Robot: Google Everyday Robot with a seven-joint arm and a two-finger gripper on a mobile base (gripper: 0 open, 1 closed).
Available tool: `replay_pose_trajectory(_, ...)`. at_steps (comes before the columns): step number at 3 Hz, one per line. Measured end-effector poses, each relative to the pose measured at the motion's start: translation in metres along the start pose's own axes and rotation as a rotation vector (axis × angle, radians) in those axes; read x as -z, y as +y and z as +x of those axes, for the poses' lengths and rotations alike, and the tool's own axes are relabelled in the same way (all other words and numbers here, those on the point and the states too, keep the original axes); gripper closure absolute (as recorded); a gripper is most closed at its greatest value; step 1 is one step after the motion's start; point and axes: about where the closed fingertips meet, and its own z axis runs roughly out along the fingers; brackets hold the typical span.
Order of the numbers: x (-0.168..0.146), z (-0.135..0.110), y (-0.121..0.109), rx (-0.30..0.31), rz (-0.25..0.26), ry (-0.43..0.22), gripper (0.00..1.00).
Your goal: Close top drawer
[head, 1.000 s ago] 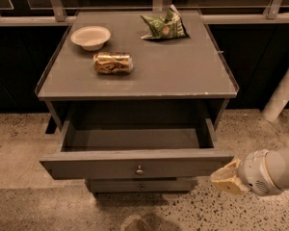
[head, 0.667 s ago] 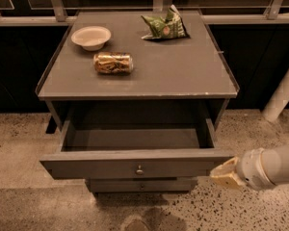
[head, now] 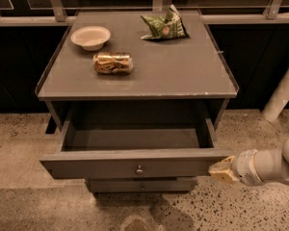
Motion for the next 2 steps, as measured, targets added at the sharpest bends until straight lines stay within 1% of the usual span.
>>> replay_pose_trajectory(1,-0.007,-0.004,-0.009,0.013,0.026,-0.006,1.00)
replay_pose_trajectory(2,-0.018,-0.024,-0.028,0.037,0.060,-0.048,1.00)
